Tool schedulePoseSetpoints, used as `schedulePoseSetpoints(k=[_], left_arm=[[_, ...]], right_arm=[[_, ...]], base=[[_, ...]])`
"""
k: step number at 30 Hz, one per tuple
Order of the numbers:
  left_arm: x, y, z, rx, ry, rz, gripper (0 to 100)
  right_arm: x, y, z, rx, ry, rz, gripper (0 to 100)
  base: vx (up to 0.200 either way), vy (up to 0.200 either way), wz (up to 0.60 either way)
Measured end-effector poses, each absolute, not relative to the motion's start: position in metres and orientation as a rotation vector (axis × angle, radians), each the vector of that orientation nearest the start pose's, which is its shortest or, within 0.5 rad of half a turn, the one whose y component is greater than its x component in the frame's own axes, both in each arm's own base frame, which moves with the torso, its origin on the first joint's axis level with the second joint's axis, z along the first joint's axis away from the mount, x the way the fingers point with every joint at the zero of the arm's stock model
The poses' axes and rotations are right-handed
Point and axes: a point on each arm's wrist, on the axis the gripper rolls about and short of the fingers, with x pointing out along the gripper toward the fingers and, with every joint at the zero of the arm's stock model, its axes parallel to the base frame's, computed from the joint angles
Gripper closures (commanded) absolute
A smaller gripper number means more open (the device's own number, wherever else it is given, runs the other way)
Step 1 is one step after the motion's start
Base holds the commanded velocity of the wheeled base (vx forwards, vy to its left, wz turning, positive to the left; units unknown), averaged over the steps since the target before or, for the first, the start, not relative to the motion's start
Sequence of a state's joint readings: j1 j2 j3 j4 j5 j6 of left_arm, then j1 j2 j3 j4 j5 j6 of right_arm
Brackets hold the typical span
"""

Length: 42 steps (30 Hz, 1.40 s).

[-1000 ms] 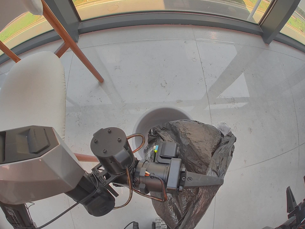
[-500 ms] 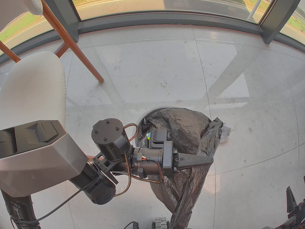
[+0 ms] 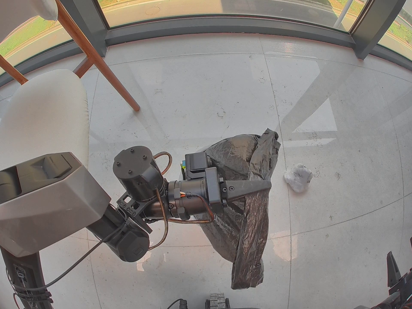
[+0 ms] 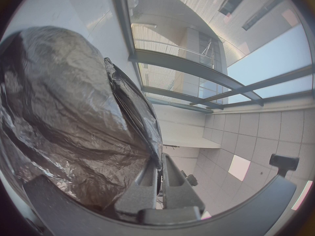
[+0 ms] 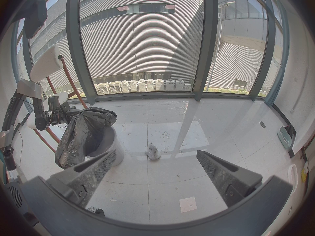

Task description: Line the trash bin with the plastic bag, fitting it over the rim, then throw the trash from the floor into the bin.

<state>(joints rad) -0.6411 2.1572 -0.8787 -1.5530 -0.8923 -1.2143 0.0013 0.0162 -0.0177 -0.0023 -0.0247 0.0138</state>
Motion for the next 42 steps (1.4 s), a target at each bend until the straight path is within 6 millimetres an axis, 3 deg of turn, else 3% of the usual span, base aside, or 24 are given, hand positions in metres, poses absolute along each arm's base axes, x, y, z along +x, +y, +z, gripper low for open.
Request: schedulePoseSetpoints(k=[12,17,23,35,42], left_arm=[[0.298,-0.240,0.131,-0.796,0.329,-1.317,100],[0.292,-0.240,0.134,-0.779,0.316,-1.268,100],[0.280,-0.233,0.138,-0.606,0.289,-1.224,100],[0.268,-0.222,0.124,-0.331,0.585,-0.980,100],[0.274,-0.227,0.153,-0.082,0.582,-0.915,100]], right_arm=[[-0.023,-0.001,0.081,0.014,-0.004,-0.023,0],[-0.023,-0.001,0.081,0.012,-0.004,-0.022,0],[-0.023,-0.001,0.081,0.010,-0.004,-0.023,0],[-0.023,0.000,0.081,0.007,-0.002,-0.022,0],[-0.023,0.000,0.081,0.001,-0.002,-0.021,0]], base=[[0.000,0.000,0.00],[0.000,0.000,0.00],[0.000,0.000,0.00],[0.000,0.000,0.00],[0.000,0.000,0.00]])
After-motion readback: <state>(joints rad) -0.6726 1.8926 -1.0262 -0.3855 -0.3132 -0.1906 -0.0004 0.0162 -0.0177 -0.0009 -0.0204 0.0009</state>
